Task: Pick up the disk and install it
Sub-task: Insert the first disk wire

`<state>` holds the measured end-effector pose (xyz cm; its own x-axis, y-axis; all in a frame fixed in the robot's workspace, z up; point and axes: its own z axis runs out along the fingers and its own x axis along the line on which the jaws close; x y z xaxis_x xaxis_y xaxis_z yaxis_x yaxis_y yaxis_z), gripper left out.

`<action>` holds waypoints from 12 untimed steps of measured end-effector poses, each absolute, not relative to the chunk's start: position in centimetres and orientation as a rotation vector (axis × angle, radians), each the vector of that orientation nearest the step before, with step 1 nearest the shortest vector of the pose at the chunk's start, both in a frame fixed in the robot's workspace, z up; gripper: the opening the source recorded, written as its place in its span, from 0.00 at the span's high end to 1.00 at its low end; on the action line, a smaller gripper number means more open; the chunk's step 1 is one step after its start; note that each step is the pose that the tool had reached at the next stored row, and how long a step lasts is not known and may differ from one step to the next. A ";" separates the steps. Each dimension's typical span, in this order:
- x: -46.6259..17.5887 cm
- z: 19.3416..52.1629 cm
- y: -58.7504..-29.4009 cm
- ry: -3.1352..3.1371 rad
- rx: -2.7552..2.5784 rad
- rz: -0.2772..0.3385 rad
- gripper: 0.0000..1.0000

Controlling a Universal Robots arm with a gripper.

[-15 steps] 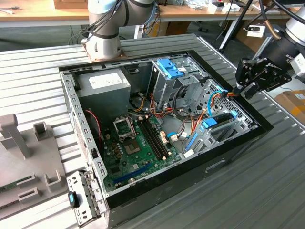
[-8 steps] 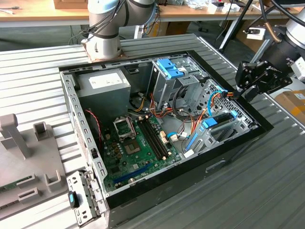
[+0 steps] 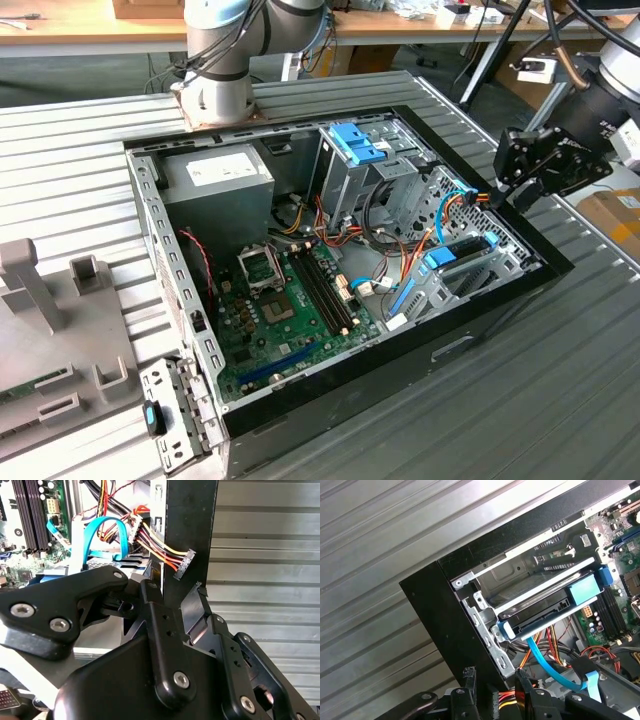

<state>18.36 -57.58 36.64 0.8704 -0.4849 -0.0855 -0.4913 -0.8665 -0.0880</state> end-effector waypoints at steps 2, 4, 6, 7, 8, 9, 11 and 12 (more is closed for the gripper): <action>18.4 36.6 -57.6 0.768 -2.934 0.092 0.56; 18.4 36.6 -57.6 0.768 -2.935 0.092 0.56; 18.4 36.6 -57.6 0.768 -2.934 0.092 0.56; 18.4 36.6 -57.6 0.768 -2.934 0.092 0.57; 18.4 36.6 -57.6 0.768 -2.934 0.092 0.71; 18.4 36.6 -57.6 0.768 -2.934 0.092 0.71; 18.4 36.6 -57.5 0.768 -2.934 0.092 0.71; 18.4 36.6 -57.5 0.768 -2.935 0.092 0.71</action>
<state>18.40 -57.55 36.65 0.8705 -0.4847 -0.0854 -0.4912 -0.8666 -0.0879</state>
